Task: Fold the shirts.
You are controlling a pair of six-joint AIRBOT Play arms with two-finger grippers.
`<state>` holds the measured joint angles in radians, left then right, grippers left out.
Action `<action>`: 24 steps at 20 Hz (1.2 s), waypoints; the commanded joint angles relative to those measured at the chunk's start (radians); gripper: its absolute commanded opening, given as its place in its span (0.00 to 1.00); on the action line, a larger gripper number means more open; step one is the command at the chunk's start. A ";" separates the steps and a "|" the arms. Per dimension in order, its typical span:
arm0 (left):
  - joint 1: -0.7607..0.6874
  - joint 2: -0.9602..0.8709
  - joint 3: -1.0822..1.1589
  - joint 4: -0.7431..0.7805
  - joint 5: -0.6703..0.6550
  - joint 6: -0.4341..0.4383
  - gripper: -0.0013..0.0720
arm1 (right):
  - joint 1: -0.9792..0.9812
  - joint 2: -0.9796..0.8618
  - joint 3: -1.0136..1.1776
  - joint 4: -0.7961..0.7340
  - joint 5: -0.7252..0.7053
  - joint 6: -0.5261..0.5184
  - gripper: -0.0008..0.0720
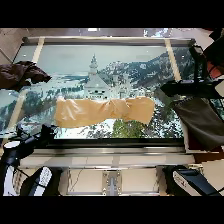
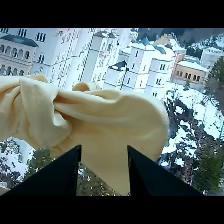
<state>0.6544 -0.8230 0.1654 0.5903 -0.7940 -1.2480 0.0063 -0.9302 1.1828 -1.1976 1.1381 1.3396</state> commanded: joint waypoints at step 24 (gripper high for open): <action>-0.125 -0.349 0.129 -0.591 -0.006 0.565 0.03 | -0.067 -0.014 -0.621 -0.019 -0.208 0.106 0.48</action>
<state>0.5335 -1.1717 0.2871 0.0025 -0.7948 -0.6865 -0.0387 -0.8989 0.7273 -1.3212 1.0634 1.4776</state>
